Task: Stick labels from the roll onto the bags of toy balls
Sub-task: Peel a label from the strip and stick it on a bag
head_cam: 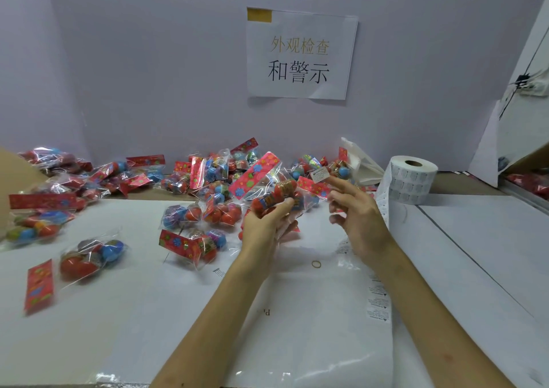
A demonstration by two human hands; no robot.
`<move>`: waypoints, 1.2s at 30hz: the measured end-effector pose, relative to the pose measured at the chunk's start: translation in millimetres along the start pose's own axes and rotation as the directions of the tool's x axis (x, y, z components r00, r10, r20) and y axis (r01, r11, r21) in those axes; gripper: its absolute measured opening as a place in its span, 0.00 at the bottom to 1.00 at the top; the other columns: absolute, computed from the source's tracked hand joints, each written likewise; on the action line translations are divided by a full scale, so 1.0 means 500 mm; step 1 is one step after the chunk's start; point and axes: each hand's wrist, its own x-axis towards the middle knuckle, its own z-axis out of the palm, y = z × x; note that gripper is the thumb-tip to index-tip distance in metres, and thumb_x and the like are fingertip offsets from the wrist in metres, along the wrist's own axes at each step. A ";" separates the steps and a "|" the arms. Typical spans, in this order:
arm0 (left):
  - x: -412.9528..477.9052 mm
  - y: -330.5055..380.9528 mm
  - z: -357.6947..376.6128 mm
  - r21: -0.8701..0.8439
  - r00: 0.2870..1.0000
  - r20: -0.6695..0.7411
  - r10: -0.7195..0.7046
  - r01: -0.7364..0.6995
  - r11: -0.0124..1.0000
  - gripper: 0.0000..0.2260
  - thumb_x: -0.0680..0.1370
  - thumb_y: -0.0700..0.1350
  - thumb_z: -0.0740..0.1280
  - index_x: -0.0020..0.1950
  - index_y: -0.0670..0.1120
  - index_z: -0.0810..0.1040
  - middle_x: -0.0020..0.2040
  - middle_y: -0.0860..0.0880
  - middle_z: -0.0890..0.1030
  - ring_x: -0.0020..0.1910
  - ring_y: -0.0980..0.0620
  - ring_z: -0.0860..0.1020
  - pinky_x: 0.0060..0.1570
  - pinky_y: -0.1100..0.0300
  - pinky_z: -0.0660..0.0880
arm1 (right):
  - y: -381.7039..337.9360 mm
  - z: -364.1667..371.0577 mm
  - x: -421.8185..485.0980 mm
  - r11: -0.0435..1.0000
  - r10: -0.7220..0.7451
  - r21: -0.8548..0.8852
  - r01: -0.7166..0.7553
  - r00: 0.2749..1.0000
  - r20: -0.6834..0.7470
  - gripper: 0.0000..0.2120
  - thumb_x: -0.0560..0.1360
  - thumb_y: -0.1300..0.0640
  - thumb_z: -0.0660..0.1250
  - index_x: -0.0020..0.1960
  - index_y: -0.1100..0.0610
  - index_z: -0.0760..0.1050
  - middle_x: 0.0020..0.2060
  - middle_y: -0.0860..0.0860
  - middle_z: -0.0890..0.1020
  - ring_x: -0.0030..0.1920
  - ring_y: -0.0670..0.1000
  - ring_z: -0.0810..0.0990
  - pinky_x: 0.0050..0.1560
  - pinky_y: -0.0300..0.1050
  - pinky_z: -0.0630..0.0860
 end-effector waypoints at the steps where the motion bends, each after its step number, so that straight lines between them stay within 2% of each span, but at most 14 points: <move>1: 0.000 0.001 0.001 -0.036 1.000 -0.001 -0.008 0.008 0.999 0.18 0.78 0.42 0.73 0.66 0.39 0.79 0.57 0.41 0.86 0.56 0.44 0.85 0.51 0.51 0.83 | 0.001 0.001 0.000 0.997 0.031 0.064 -0.034 0.998 0.048 0.14 0.77 0.57 0.65 0.60 0.52 0.82 0.38 0.46 0.79 0.37 0.46 0.74 0.36 0.40 0.70; 4: 0.000 0.005 0.003 -0.132 0.998 -0.041 -0.039 0.033 0.991 0.18 0.79 0.45 0.71 0.68 0.39 0.78 0.57 0.41 0.86 0.55 0.44 0.85 0.42 0.56 0.83 | -0.001 0.011 -0.004 0.988 0.116 0.080 -0.129 0.982 0.150 0.13 0.82 0.57 0.59 0.57 0.55 0.83 0.33 0.50 0.75 0.31 0.47 0.70 0.31 0.40 0.67; 8: 0.002 0.008 0.003 -0.143 0.994 -0.090 -0.059 0.045 0.989 0.20 0.80 0.46 0.71 0.69 0.39 0.76 0.58 0.39 0.85 0.48 0.45 0.87 0.35 0.58 0.82 | 0.003 0.020 -0.008 0.991 0.128 0.005 -0.131 0.975 0.180 0.17 0.83 0.58 0.58 0.52 0.52 0.87 0.32 0.51 0.73 0.30 0.46 0.69 0.30 0.40 0.66; 10: 0.002 0.007 0.005 -0.120 0.994 -0.097 -0.054 0.042 0.992 0.19 0.80 0.46 0.71 0.69 0.40 0.77 0.56 0.40 0.86 0.46 0.45 0.87 0.36 0.56 0.82 | 0.004 0.019 -0.008 0.991 0.134 -0.031 -0.131 0.974 0.185 0.16 0.83 0.58 0.58 0.55 0.55 0.85 0.32 0.51 0.74 0.31 0.47 0.70 0.30 0.40 0.67; 12: 0.003 0.007 0.006 -0.115 0.993 -0.105 -0.054 0.042 0.992 0.19 0.80 0.45 0.71 0.69 0.40 0.77 0.56 0.40 0.85 0.51 0.43 0.86 0.43 0.51 0.83 | 0.008 0.019 -0.009 0.989 0.140 -0.068 -0.129 0.972 0.188 0.14 0.83 0.58 0.59 0.60 0.57 0.82 0.33 0.51 0.74 0.31 0.47 0.71 0.31 0.40 0.68; 16: 0.001 0.009 0.005 -0.112 0.992 -0.107 -0.067 0.055 0.992 0.19 0.79 0.45 0.72 0.68 0.41 0.77 0.57 0.40 0.85 0.53 0.41 0.85 0.43 0.52 0.83 | 0.011 0.018 -0.011 0.984 0.126 -0.141 -0.104 0.979 0.159 0.13 0.83 0.60 0.60 0.61 0.56 0.82 0.33 0.52 0.76 0.32 0.48 0.71 0.32 0.40 0.69; 20: -0.004 0.011 0.005 -0.119 0.993 -0.101 -0.062 0.050 0.992 0.18 0.80 0.44 0.72 0.68 0.41 0.76 0.58 0.39 0.84 0.53 0.41 0.84 0.34 0.58 0.82 | 0.014 0.020 -0.012 0.970 0.074 -0.238 -0.040 0.988 0.139 0.13 0.82 0.62 0.62 0.60 0.52 0.82 0.33 0.52 0.77 0.31 0.48 0.71 0.33 0.40 0.70; 21: -0.004 0.011 0.004 -0.114 0.994 -0.099 -0.054 0.043 0.993 0.18 0.80 0.43 0.71 0.69 0.41 0.76 0.59 0.39 0.84 0.55 0.40 0.84 0.36 0.57 0.82 | 0.015 0.020 -0.013 0.964 0.055 -0.267 -0.017 0.989 0.136 0.13 0.82 0.62 0.62 0.60 0.52 0.82 0.34 0.53 0.77 0.31 0.48 0.71 0.33 0.40 0.70; 23: -0.003 0.009 0.005 -0.096 0.995 -0.094 -0.041 0.032 0.995 0.18 0.80 0.43 0.71 0.69 0.41 0.75 0.61 0.38 0.83 0.59 0.38 0.82 0.48 0.50 0.84 | 0.019 0.021 -0.013 0.939 -0.005 -0.340 0.051 0.991 0.134 0.13 0.82 0.62 0.64 0.61 0.50 0.81 0.33 0.51 0.78 0.29 0.46 0.70 0.33 0.39 0.71; 25: -0.003 0.007 0.005 -0.091 0.995 -0.095 -0.040 0.031 0.995 0.19 0.80 0.43 0.72 0.69 0.41 0.75 0.62 0.37 0.82 0.62 0.36 0.81 0.60 0.39 0.80 | 0.025 0.021 -0.013 0.877 -0.086 -0.461 0.136 0.988 0.127 0.14 0.81 0.61 0.65 0.62 0.48 0.80 0.32 0.47 0.78 0.30 0.44 0.72 0.33 0.37 0.71; 26: -0.003 0.006 0.006 -0.094 0.994 -0.102 -0.043 0.033 0.995 0.19 0.80 0.42 0.72 0.69 0.41 0.75 0.62 0.38 0.82 0.62 0.36 0.80 0.63 0.36 0.78 | 0.030 0.020 -0.013 0.821 -0.130 -0.543 0.176 0.984 0.122 0.14 0.81 0.60 0.67 0.63 0.46 0.80 0.32 0.46 0.79 0.30 0.42 0.72 0.34 0.35 0.71; 28: -0.003 0.005 0.007 -0.103 0.993 -0.112 -0.037 0.026 0.994 0.19 0.79 0.41 0.72 0.69 0.40 0.75 0.62 0.37 0.82 0.62 0.36 0.80 0.64 0.35 0.76 | 0.040 0.017 -0.014 0.703 -0.196 -0.673 0.230 0.972 0.128 0.17 0.80 0.58 0.68 0.65 0.44 0.79 0.36 0.46 0.79 0.30 0.42 0.73 0.35 0.35 0.73; 33: 0.000 0.003 0.005 -0.088 0.991 -0.128 -0.024 0.013 0.996 0.19 0.79 0.41 0.72 0.69 0.41 0.76 0.62 0.38 0.82 0.62 0.36 0.81 0.63 0.38 0.78 | 0.055 0.010 -0.015 0.520 -0.256 -0.797 0.306 0.947 0.195 0.22 0.79 0.55 0.66 0.71 0.39 0.73 0.39 0.43 0.79 0.32 0.45 0.76 0.37 0.43 0.77; 36: 0.001 0.003 0.005 -0.068 0.991 -0.131 -0.023 0.014 0.998 0.20 0.79 0.43 0.73 0.70 0.41 0.75 0.62 0.37 0.82 0.62 0.34 0.80 0.62 0.35 0.77 | 0.061 0.005 -0.008 0.415 -0.239 -0.872 0.261 0.956 0.172 0.25 0.80 0.54 0.64 0.75 0.39 0.68 0.41 0.44 0.79 0.34 0.44 0.76 0.39 0.43 0.76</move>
